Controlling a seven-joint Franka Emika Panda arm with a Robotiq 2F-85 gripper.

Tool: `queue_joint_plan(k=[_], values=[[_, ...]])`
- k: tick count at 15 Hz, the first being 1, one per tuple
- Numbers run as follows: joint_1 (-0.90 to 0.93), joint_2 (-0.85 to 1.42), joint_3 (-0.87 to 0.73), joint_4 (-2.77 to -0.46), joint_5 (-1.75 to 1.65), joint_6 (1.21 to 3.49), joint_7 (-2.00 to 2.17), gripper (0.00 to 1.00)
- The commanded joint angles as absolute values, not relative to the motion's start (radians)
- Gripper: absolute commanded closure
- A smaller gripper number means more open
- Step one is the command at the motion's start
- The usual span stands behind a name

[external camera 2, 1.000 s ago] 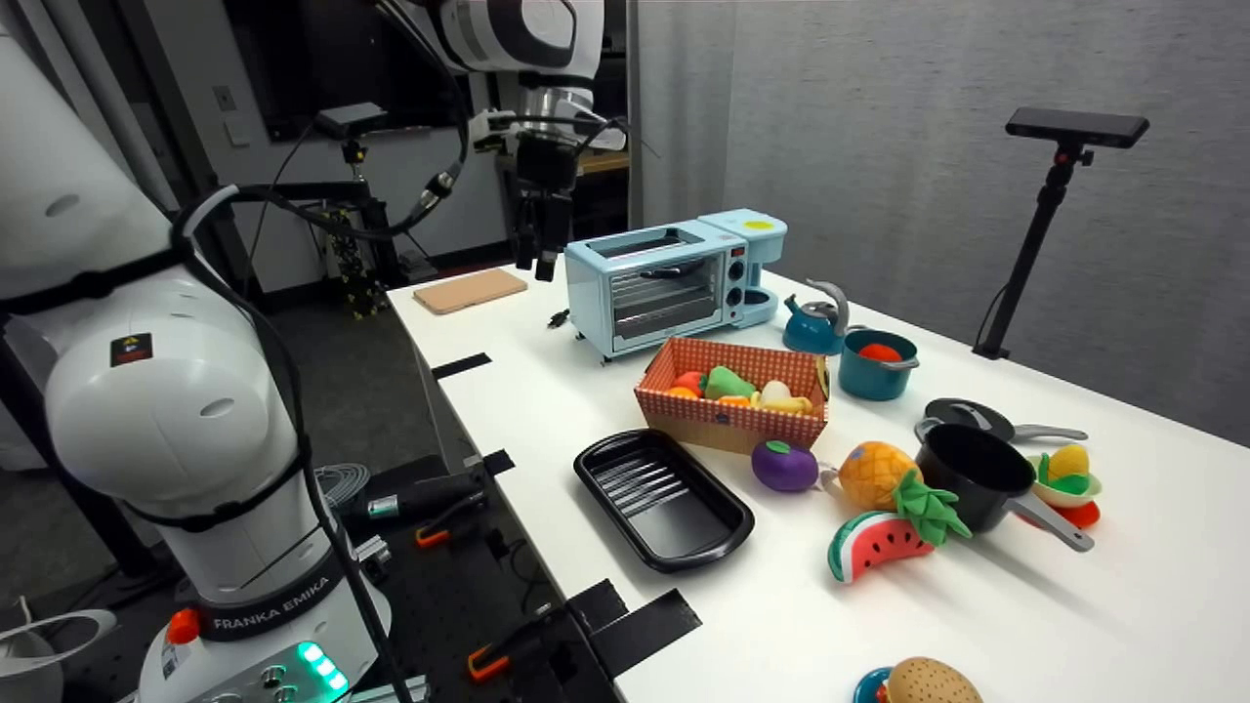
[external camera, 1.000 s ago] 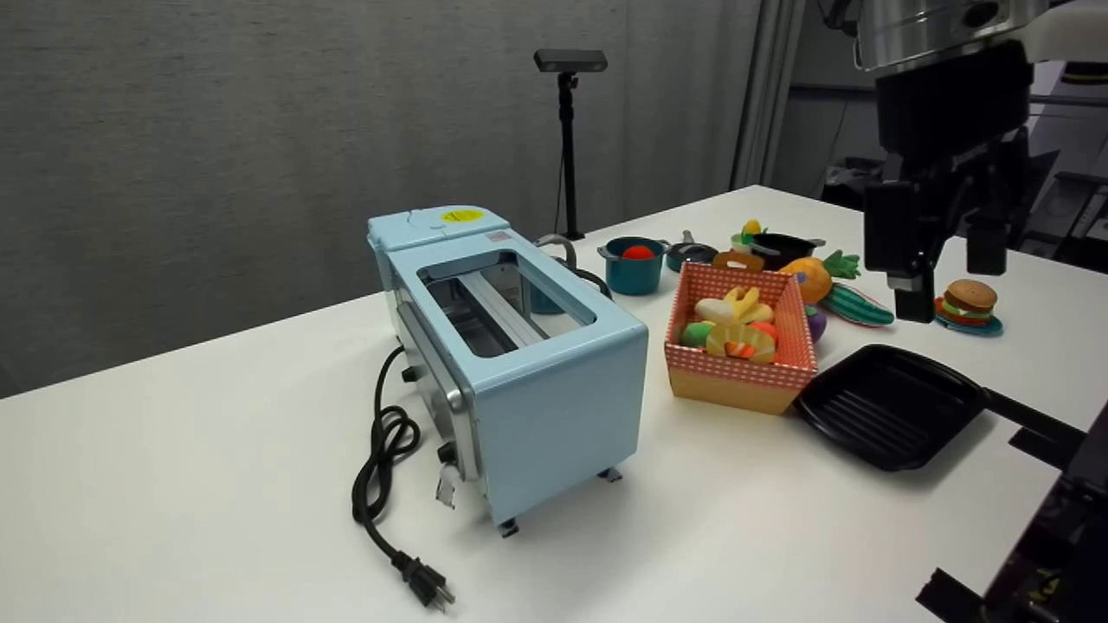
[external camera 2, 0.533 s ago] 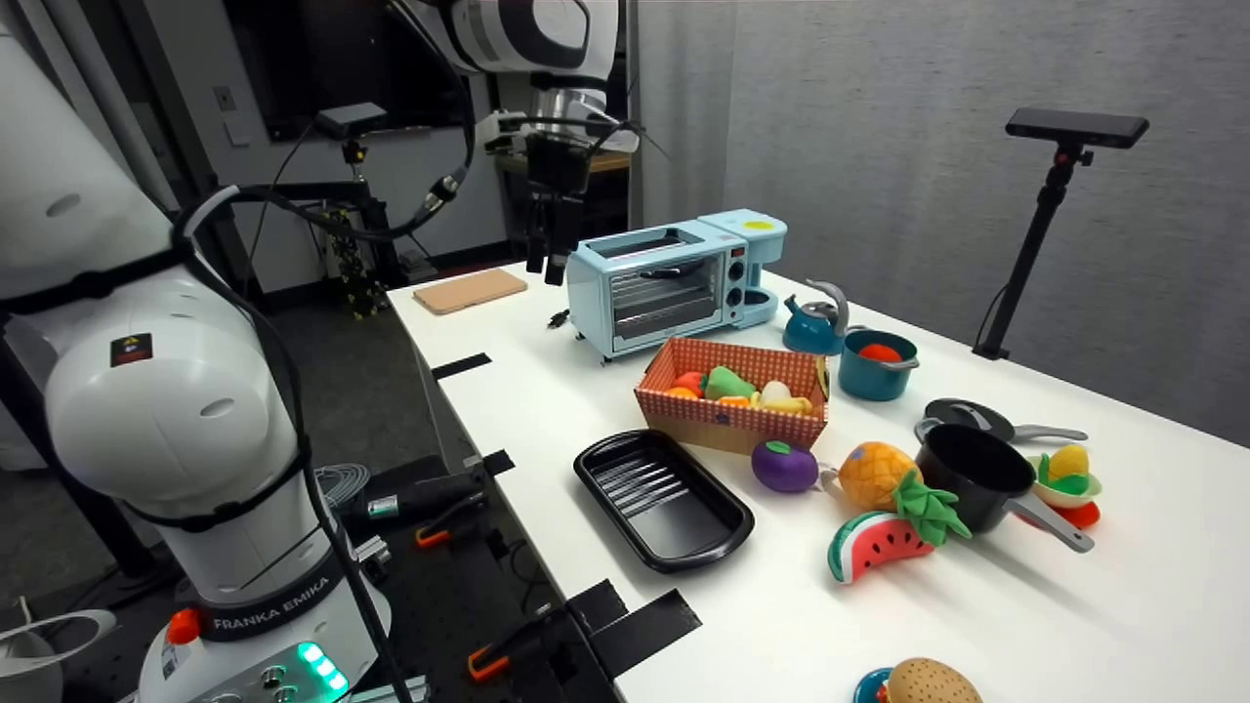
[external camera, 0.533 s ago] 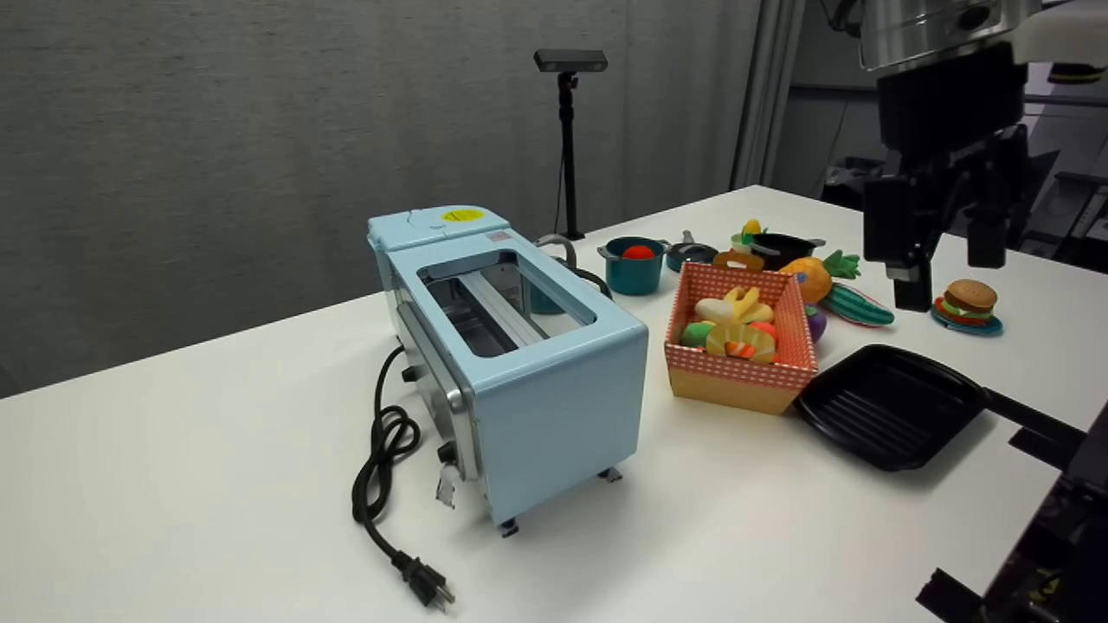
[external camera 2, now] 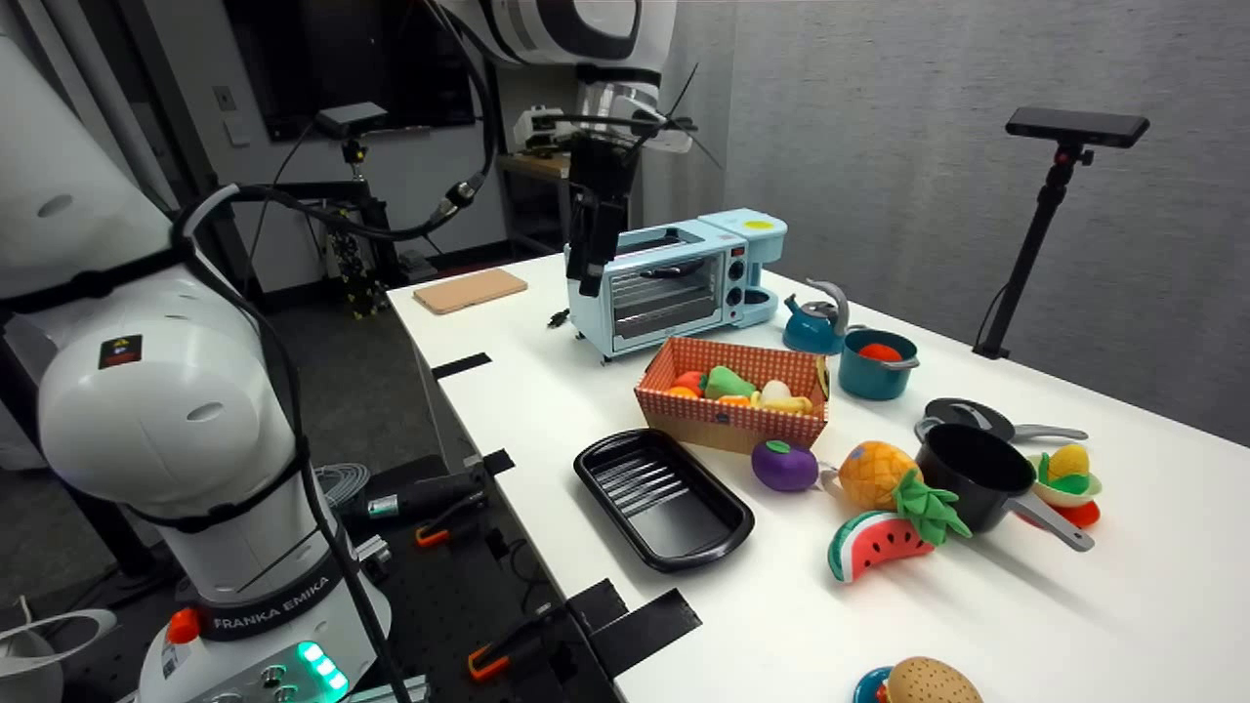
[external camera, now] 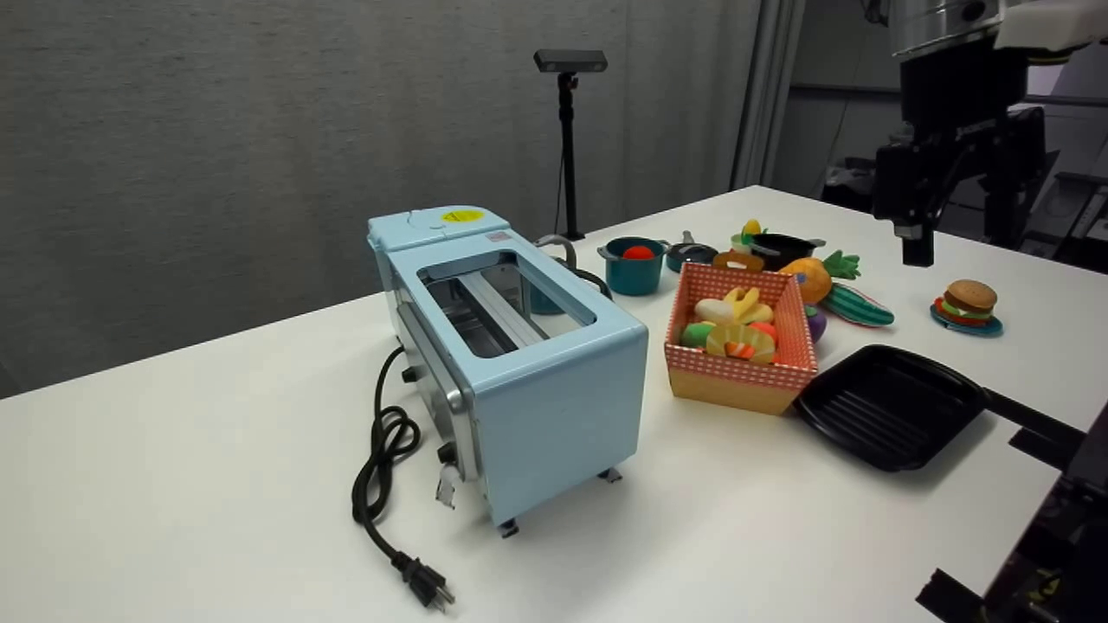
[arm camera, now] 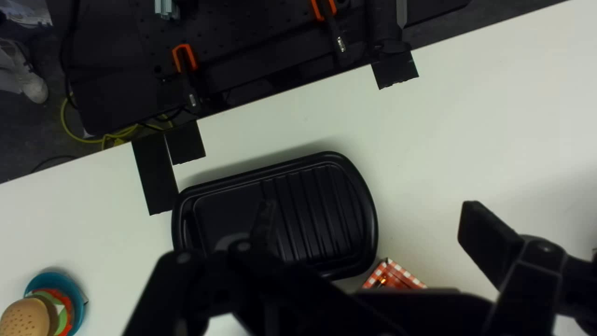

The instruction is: Put the orange plush in the basket

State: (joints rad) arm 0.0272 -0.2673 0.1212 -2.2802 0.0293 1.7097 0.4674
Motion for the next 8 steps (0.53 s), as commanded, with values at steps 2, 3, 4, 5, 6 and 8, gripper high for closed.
queue_joint_plan(k=[2, 3, 4, 5, 6, 8], values=[[-0.043, -0.325, 0.054, -2.319, -0.002, 1.728, 0.489, 0.00], [-0.058, -0.331, 0.040, -2.322, -0.007, 1.729, 0.491, 0.00], [-0.074, -0.335, 0.024, -2.324, -0.011, 1.729, 0.494, 0.00], [-0.088, -0.342, 0.012, -2.328, -0.013, 1.730, 0.496, 0.00], [-0.102, -0.344, 0.000, -2.332, -0.015, 1.731, 0.497, 0.00], [-0.125, -0.352, -0.017, -2.342, -0.015, 1.731, 0.503, 0.00]])
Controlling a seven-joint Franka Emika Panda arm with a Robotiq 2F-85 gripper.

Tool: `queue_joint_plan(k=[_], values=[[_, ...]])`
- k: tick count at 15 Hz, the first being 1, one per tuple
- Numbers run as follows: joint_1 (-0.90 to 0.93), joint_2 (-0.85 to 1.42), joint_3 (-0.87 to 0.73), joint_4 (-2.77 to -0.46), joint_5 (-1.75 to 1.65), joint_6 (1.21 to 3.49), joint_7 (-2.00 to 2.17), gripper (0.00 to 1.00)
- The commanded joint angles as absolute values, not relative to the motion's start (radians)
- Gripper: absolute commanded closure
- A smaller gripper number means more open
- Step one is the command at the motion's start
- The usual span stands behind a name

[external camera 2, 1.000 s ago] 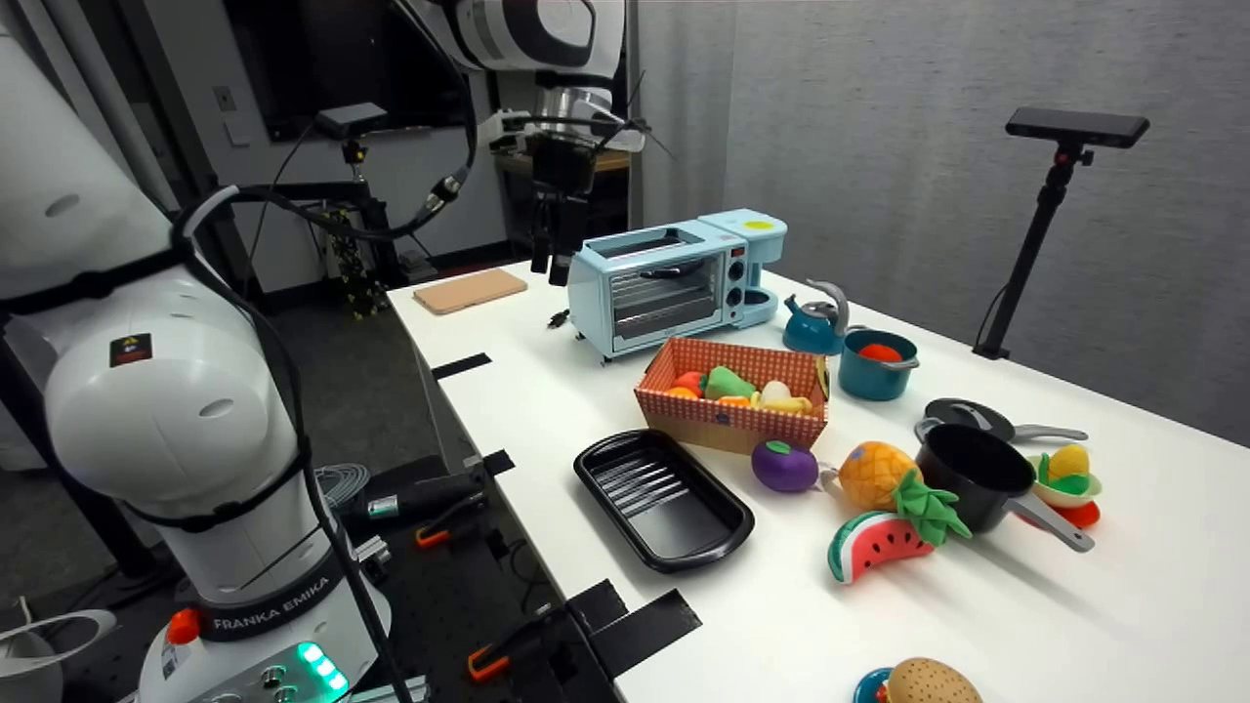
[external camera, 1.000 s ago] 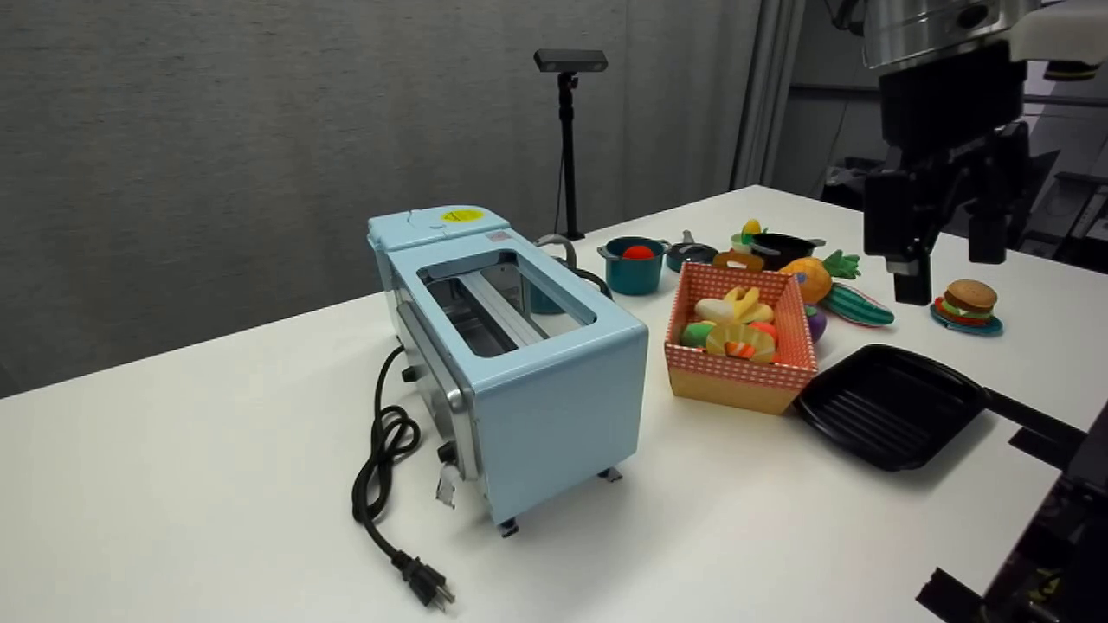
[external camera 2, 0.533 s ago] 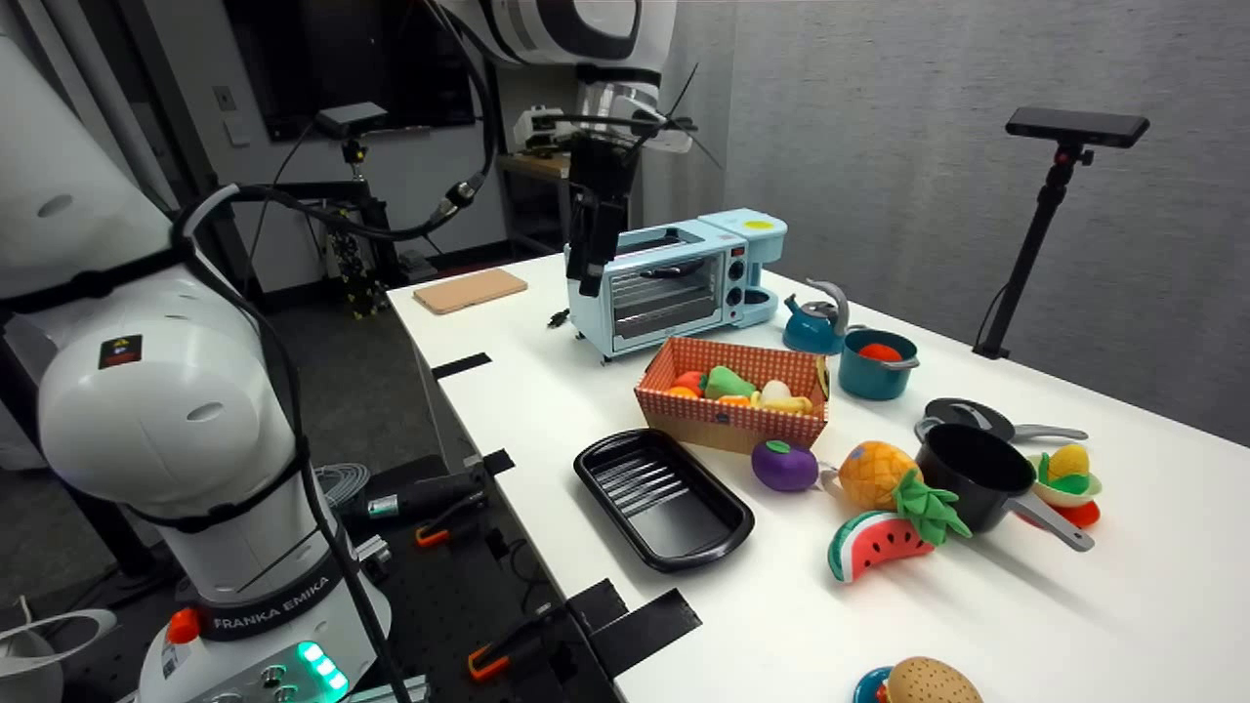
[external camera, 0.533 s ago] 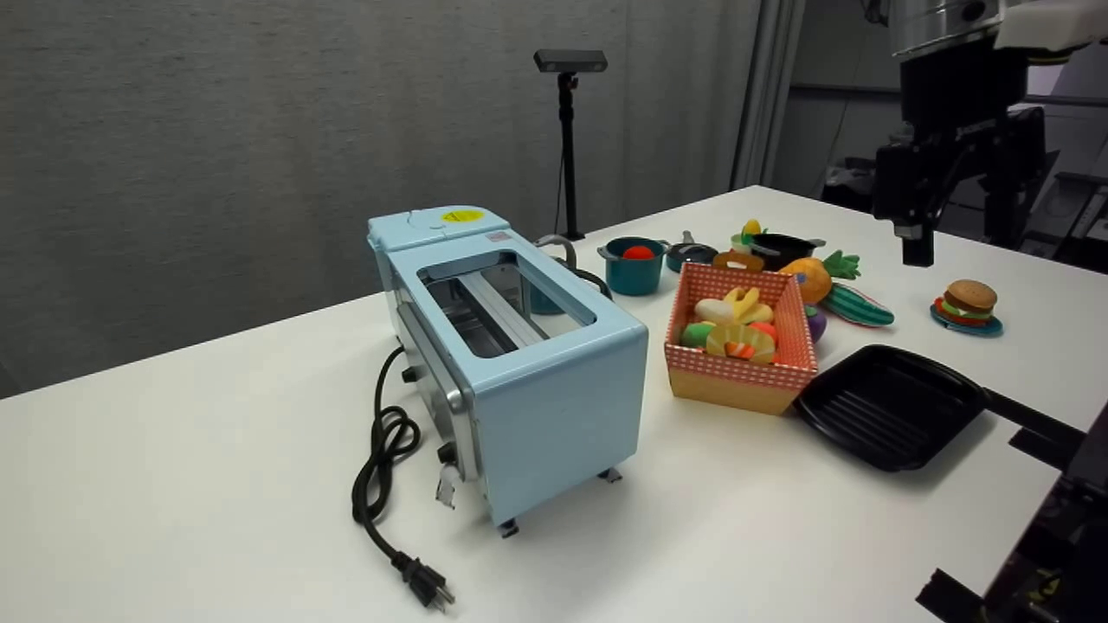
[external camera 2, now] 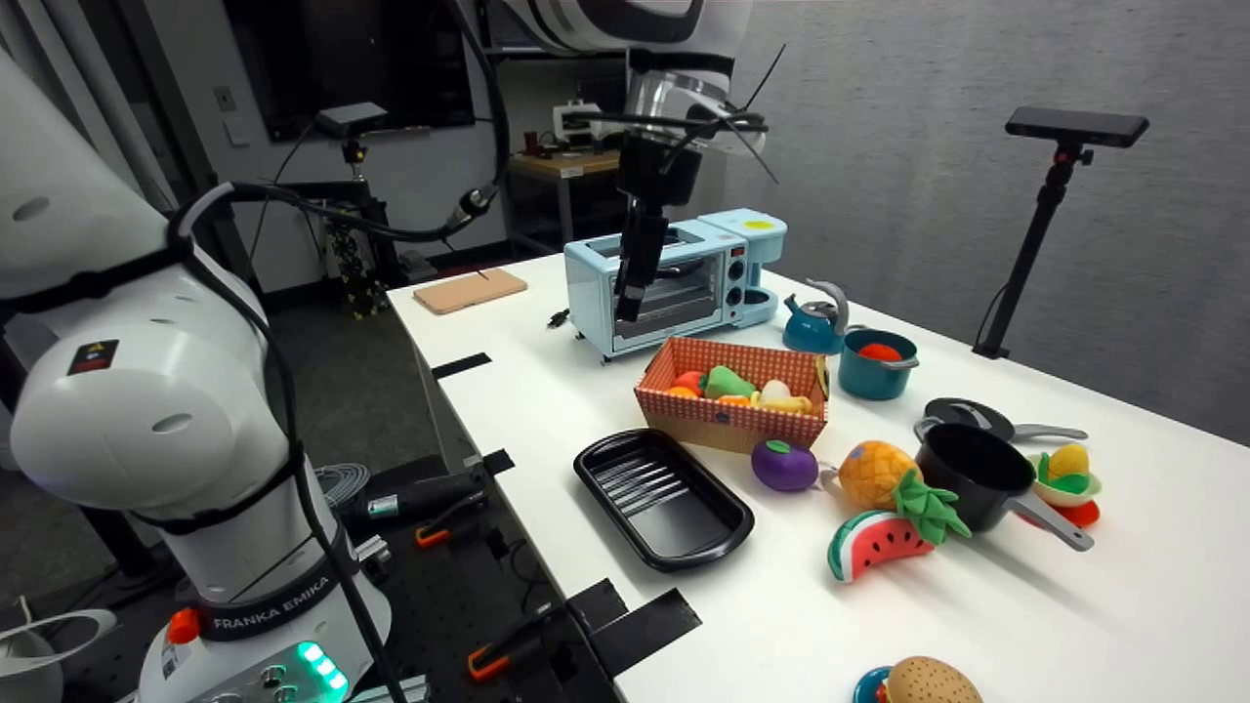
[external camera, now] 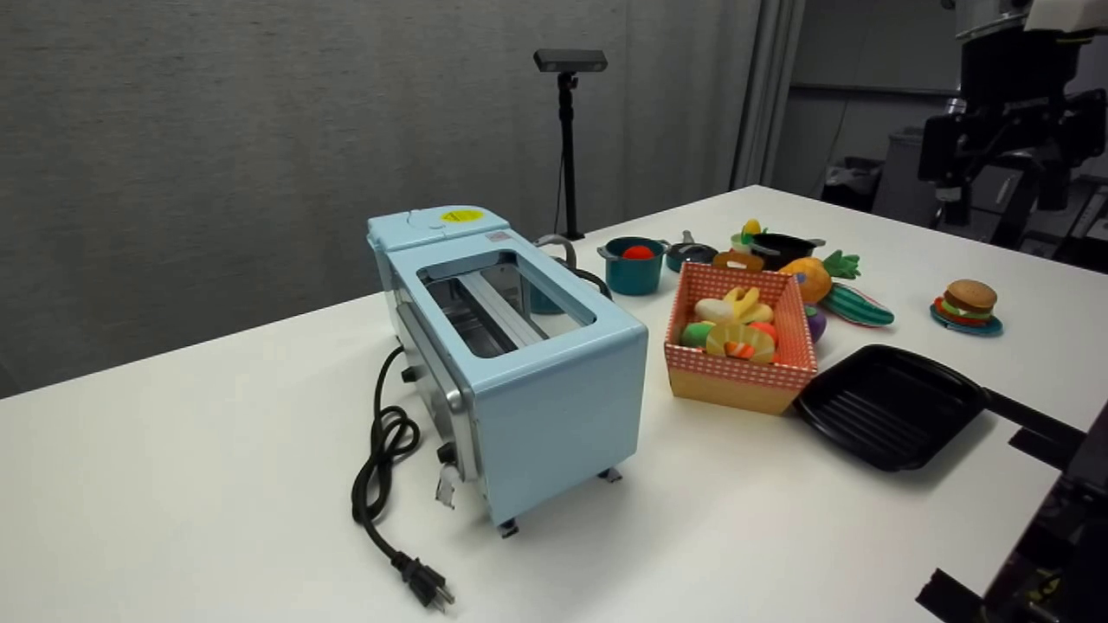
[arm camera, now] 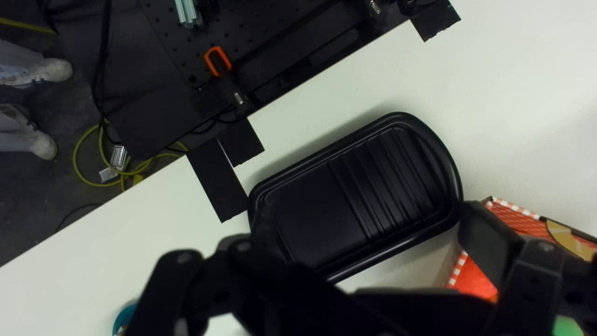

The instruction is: Put the orange plush in the basket

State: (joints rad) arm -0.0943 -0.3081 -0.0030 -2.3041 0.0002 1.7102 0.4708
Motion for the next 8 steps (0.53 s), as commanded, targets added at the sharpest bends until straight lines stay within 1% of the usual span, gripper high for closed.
queue_joint_plan(k=[1, 8], values=[[-0.132, -0.355, -0.021, -2.346, -0.015, 1.732, 0.506, 0.00], [-0.135, -0.316, -0.023, -2.321, 0.000, 1.709, 0.484, 0.00]])
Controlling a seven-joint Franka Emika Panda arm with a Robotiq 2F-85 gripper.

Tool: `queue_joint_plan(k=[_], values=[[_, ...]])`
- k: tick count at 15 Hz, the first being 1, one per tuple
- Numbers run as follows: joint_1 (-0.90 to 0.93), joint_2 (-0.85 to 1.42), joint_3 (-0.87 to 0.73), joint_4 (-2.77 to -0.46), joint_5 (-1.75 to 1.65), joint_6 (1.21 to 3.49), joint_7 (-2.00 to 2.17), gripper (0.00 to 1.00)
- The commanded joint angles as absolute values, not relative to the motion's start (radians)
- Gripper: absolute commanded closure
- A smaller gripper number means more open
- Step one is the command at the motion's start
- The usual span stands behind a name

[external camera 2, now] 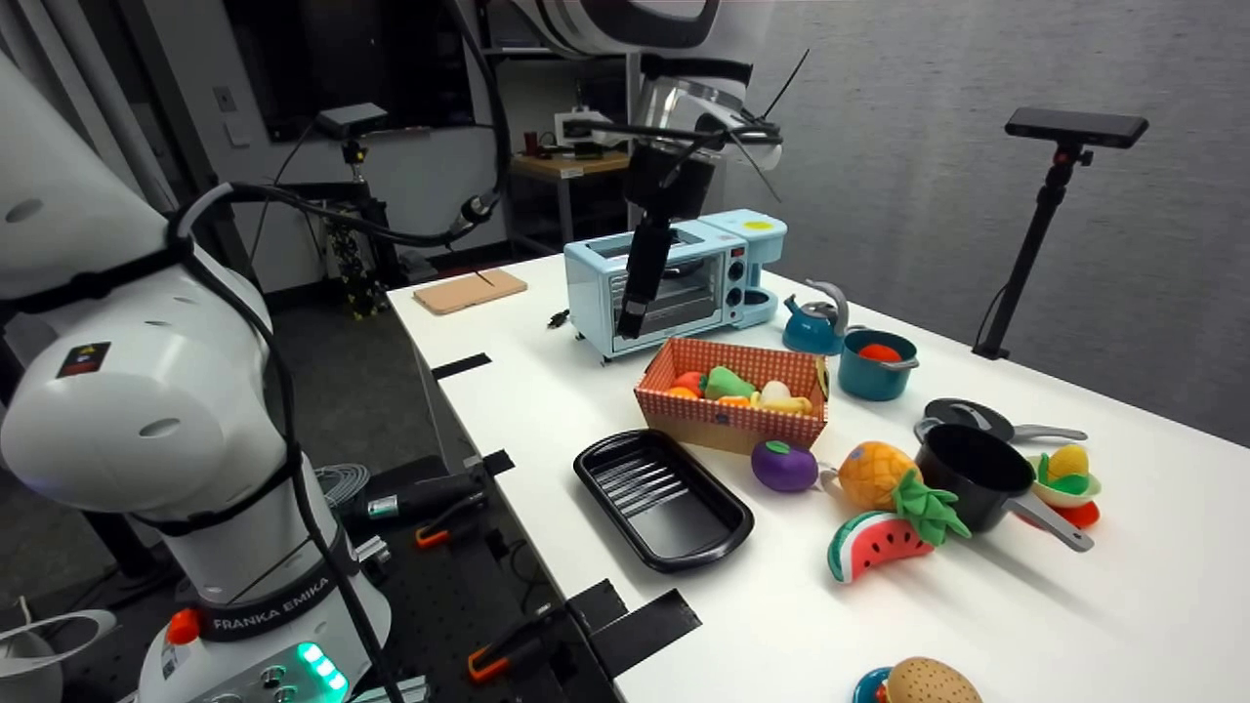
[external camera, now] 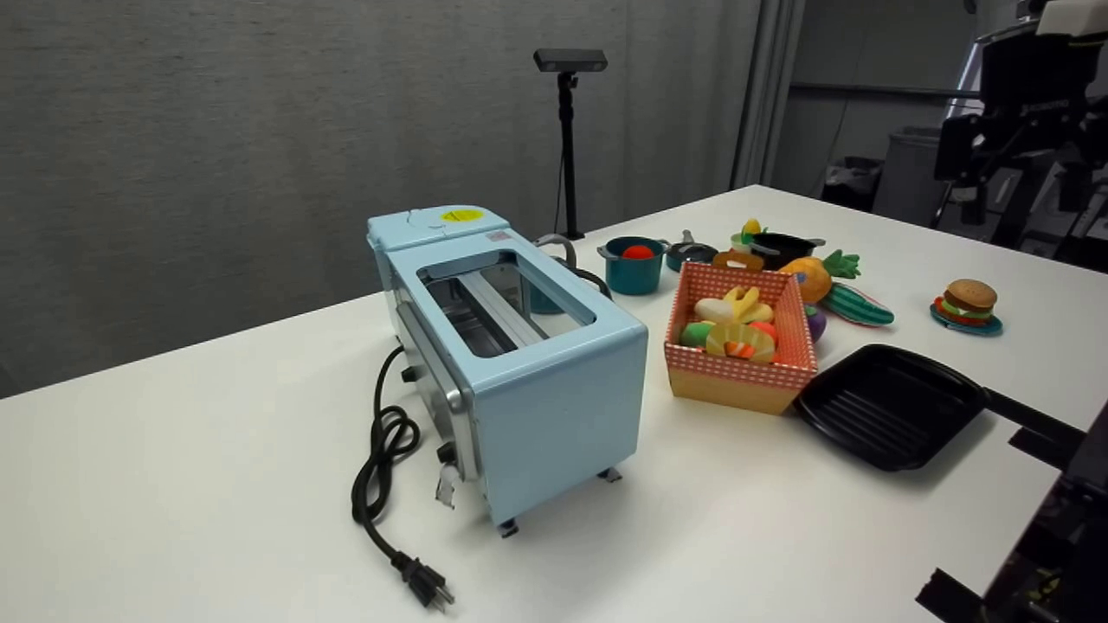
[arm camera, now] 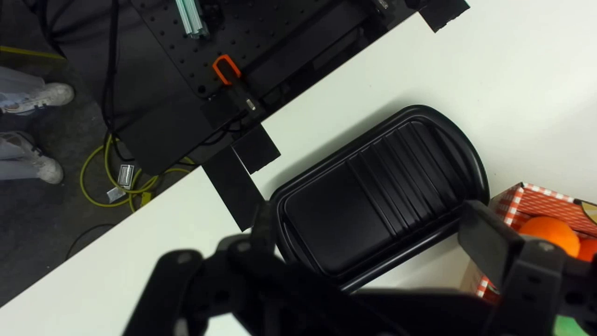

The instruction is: Put the orange plush in the basket

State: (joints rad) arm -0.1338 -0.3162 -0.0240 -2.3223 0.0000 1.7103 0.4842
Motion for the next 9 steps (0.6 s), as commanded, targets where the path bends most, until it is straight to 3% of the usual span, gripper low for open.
queue_joint_plan(k=[1, 9], values=[[-0.135, -0.315, -0.023, -2.321, 0.000, 1.709, 0.484, 0.00], [-0.135, -0.320, -0.022, -2.333, -0.003, 1.738, 0.483, 0.00]])
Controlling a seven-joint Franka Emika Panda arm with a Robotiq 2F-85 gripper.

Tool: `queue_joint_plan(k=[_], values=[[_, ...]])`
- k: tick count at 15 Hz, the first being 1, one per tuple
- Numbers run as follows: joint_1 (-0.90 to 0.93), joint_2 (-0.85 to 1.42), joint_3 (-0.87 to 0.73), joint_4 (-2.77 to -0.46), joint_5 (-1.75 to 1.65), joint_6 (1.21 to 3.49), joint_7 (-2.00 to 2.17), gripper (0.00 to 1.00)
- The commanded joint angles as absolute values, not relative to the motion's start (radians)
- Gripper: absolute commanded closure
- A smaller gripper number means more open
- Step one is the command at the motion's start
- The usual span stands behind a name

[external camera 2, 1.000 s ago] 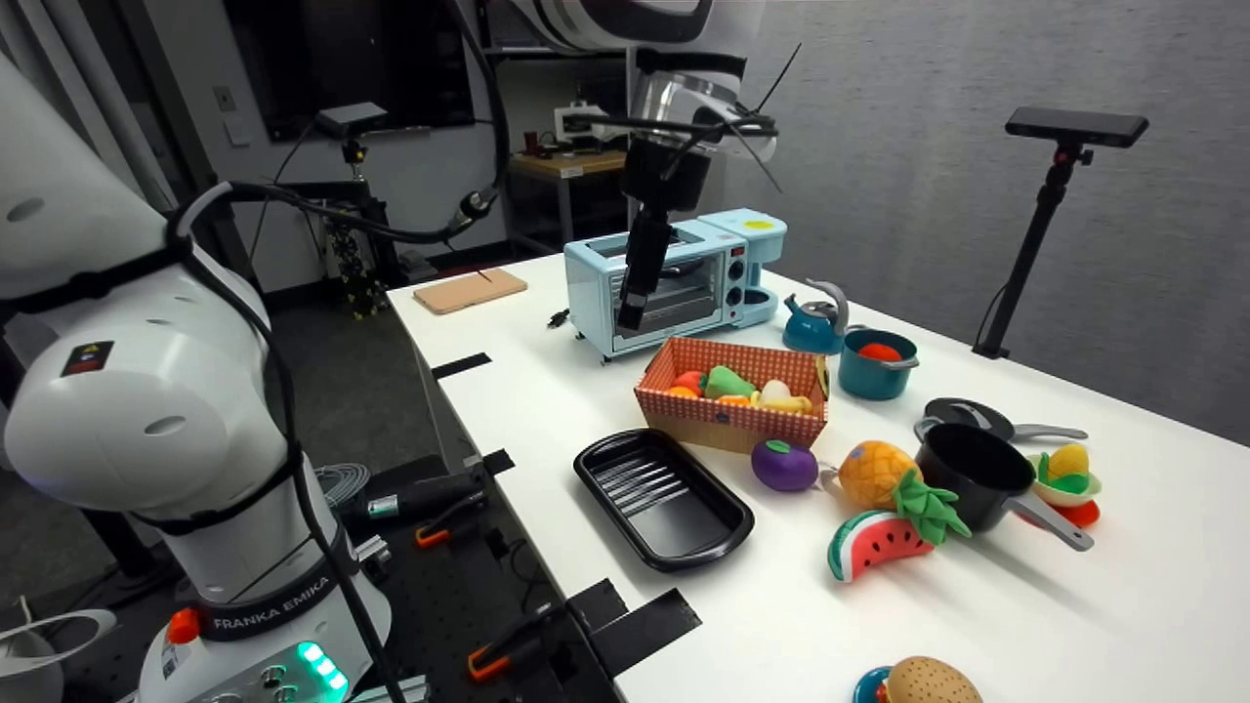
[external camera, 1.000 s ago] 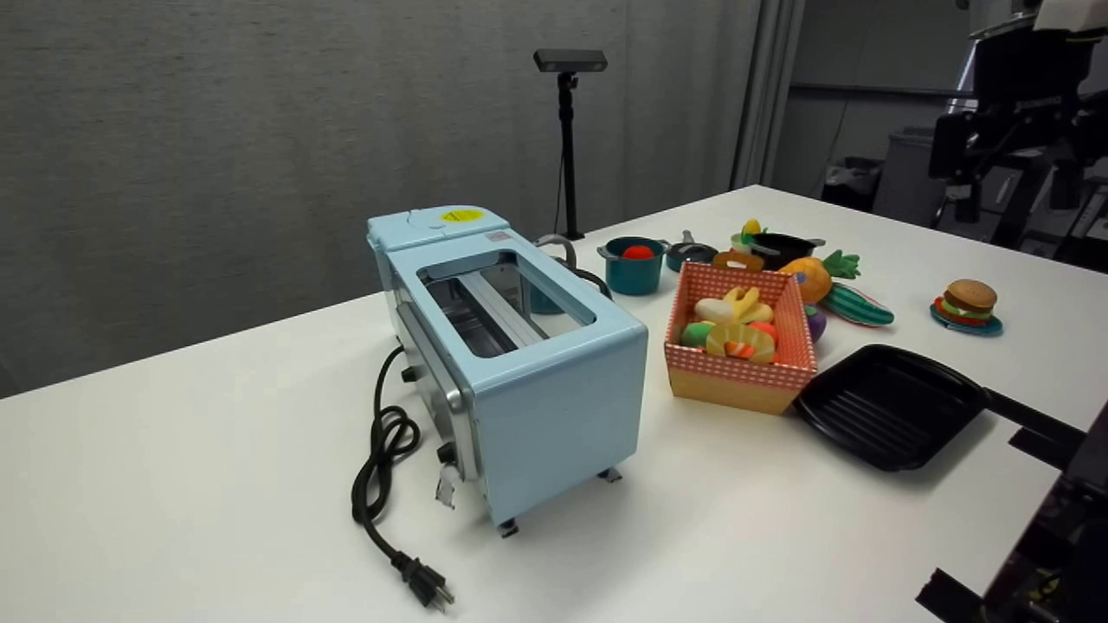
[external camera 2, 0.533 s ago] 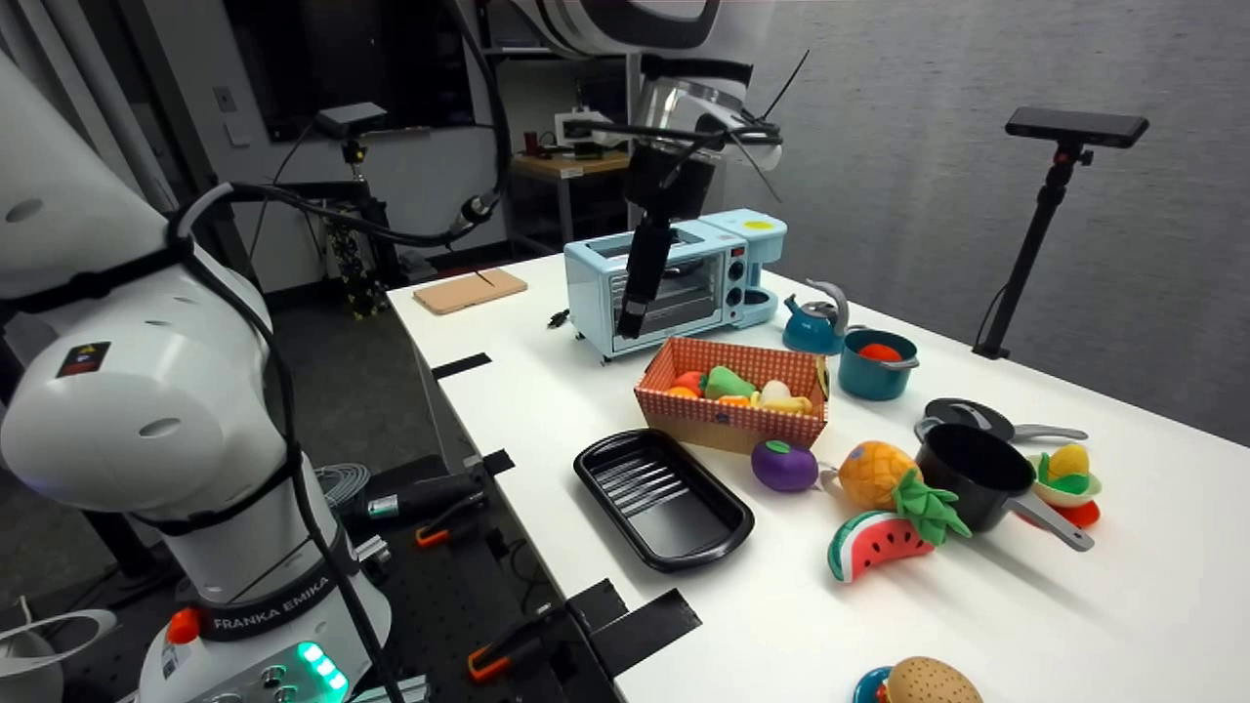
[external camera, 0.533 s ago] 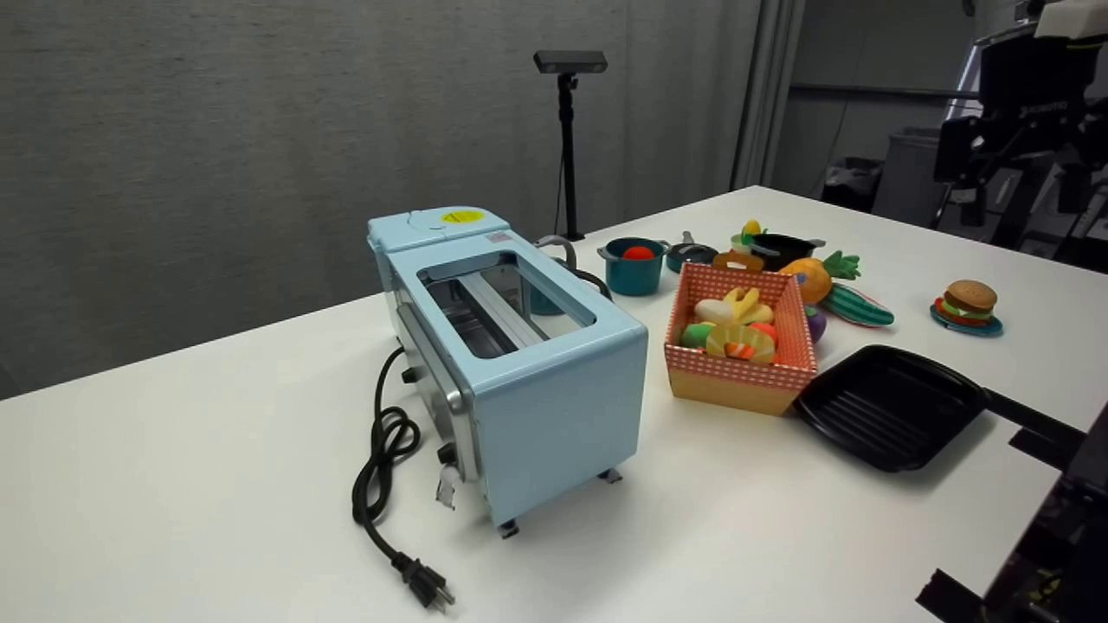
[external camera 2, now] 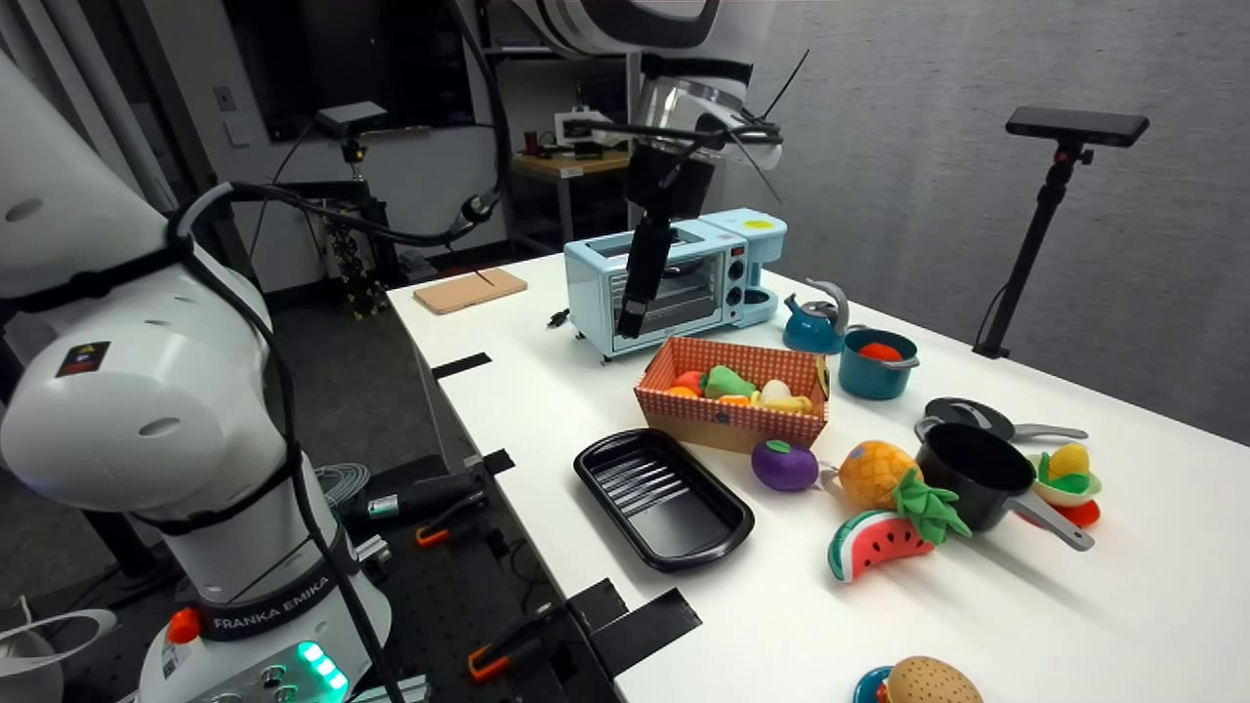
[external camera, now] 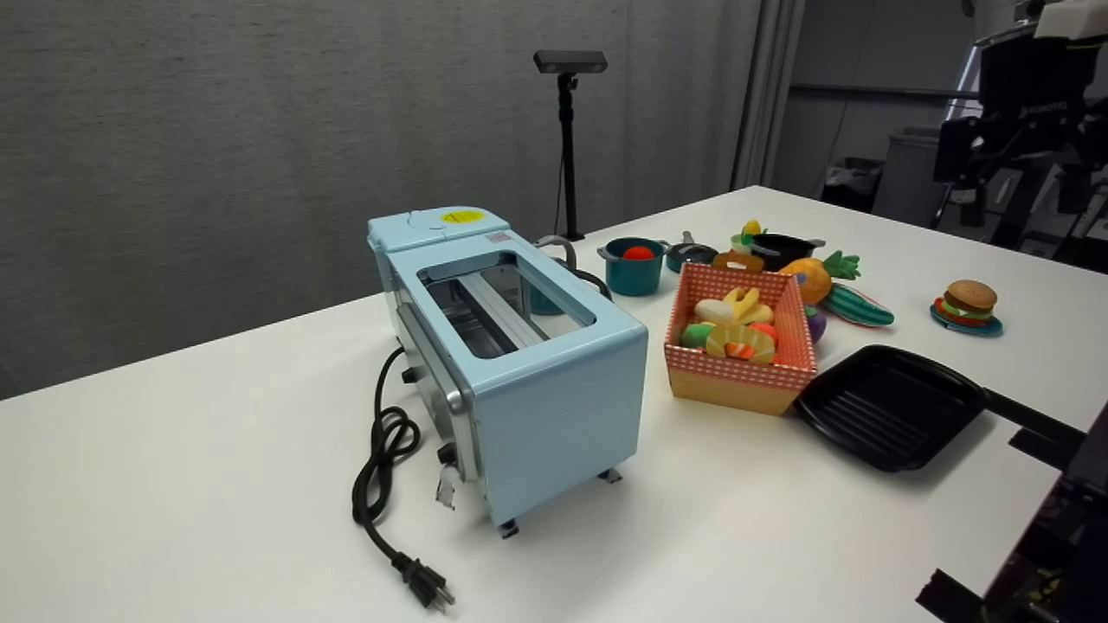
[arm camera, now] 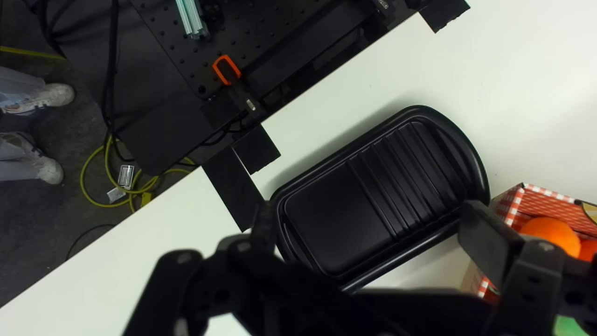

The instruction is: Put the orange plush in the basket

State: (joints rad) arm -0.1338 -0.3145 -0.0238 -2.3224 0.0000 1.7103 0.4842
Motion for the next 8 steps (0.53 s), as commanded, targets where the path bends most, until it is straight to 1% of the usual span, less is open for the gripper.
queue_joint_plan(k=[1, 4, 8], values=[[-0.136, -0.315, -0.021, -2.339, -0.010, 1.772, 0.486, 0.00], [-0.142, -0.276, -0.024, -2.333, -0.024, 1.879, 0.484, 0.00], [-0.153, -0.163, -0.038, -2.282, -0.066, 2.035, 0.501, 0.00]])
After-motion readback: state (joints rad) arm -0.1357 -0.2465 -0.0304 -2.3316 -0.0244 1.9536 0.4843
